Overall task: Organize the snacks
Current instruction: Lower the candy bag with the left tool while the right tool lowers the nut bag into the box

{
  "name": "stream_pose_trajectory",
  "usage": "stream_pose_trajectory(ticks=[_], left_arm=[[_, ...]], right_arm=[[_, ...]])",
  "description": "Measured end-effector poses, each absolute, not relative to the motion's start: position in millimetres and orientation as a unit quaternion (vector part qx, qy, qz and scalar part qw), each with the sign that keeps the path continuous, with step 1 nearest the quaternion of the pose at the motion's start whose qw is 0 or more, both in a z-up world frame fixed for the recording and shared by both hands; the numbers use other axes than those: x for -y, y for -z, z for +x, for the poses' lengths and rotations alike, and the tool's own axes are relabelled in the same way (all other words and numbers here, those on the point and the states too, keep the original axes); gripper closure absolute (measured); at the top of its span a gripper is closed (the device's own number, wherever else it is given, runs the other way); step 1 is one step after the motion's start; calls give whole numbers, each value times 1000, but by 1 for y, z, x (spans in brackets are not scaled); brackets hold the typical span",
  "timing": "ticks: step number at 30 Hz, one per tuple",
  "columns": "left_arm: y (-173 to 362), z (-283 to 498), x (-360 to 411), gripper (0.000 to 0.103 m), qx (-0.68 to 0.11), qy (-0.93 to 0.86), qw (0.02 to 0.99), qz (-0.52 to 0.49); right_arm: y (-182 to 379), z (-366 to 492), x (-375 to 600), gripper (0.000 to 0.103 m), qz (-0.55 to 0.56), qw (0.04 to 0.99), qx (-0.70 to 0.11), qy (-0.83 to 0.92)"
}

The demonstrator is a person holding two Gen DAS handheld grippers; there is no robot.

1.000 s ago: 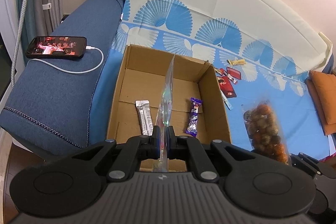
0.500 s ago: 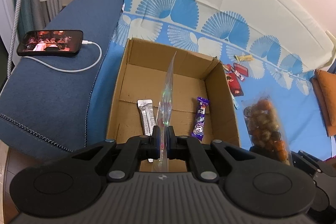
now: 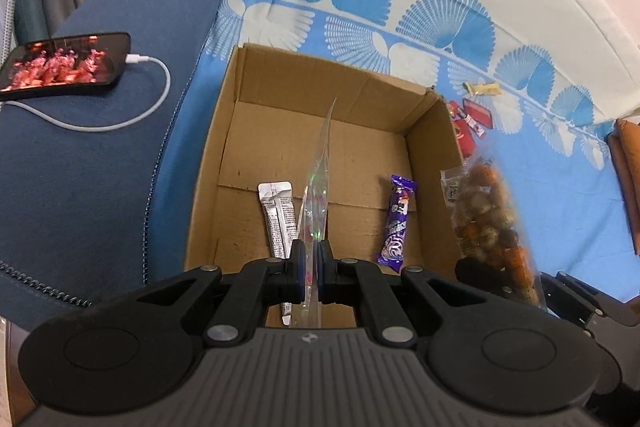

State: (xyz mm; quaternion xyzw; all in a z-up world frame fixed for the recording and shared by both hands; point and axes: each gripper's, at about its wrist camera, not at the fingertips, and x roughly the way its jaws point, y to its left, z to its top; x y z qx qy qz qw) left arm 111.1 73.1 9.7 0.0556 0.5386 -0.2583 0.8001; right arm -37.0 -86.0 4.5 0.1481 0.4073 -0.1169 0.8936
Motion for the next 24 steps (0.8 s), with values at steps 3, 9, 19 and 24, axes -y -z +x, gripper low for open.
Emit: stream_pose_trajectory(ticks=[3, 9, 19, 24], left_arm=[[4, 120, -67, 97, -547, 254, 796, 60], [29, 131, -57, 97, -557, 246, 789, 82], [50, 142, -49, 97, -563, 247, 783, 93], [48, 142, -45, 90, -552, 253, 789, 98]], right_arm=[[8, -26, 88, 71, 146, 889, -418, 116], [27, -11, 90, 71, 147, 881, -435, 116], [47, 9, 92, 71, 144, 872, -455, 113], [46, 12, 97, 71, 143, 875, -447, 120]])
